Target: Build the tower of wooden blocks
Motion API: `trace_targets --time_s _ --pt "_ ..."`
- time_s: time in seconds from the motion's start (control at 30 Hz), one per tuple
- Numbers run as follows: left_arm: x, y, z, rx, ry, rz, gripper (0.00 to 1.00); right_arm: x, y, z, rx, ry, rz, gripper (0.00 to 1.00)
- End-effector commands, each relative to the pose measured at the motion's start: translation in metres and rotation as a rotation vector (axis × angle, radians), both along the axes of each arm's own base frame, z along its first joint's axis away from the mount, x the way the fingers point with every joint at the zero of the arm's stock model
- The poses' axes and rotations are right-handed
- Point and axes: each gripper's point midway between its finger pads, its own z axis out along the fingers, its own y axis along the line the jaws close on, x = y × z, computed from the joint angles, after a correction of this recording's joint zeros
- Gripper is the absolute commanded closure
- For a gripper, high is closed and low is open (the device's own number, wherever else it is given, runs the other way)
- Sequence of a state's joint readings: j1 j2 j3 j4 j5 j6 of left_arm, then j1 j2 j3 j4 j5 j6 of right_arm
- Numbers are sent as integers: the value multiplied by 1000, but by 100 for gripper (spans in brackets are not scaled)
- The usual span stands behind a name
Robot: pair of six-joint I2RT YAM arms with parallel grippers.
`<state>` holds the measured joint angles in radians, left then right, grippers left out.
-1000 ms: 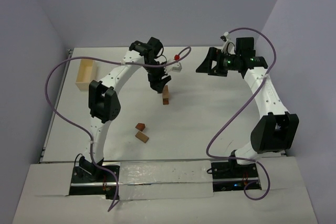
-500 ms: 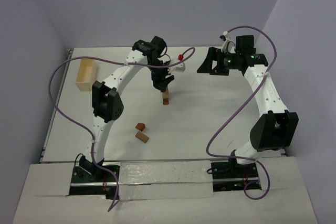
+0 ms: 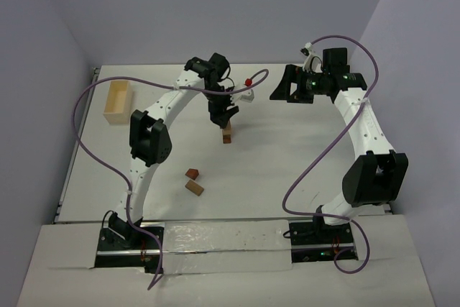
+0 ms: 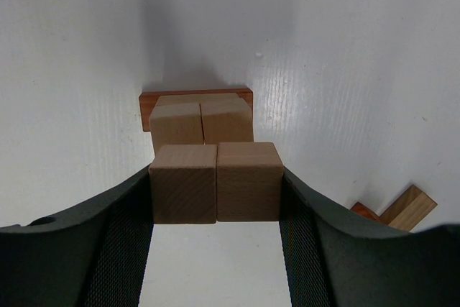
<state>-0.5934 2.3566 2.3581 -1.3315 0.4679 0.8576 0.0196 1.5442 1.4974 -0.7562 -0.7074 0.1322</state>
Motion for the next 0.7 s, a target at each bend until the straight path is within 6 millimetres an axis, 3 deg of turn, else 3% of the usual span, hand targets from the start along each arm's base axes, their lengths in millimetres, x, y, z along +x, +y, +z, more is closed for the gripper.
trace_targets --time_s 0.0,0.67 --pt "6 -8 10 -25 -51 -30 90 6 1 15 0 -47 15 6" --pt "10 -15 -1 -1 -82 -28 88 5 0 16 -1 -48 14 6"
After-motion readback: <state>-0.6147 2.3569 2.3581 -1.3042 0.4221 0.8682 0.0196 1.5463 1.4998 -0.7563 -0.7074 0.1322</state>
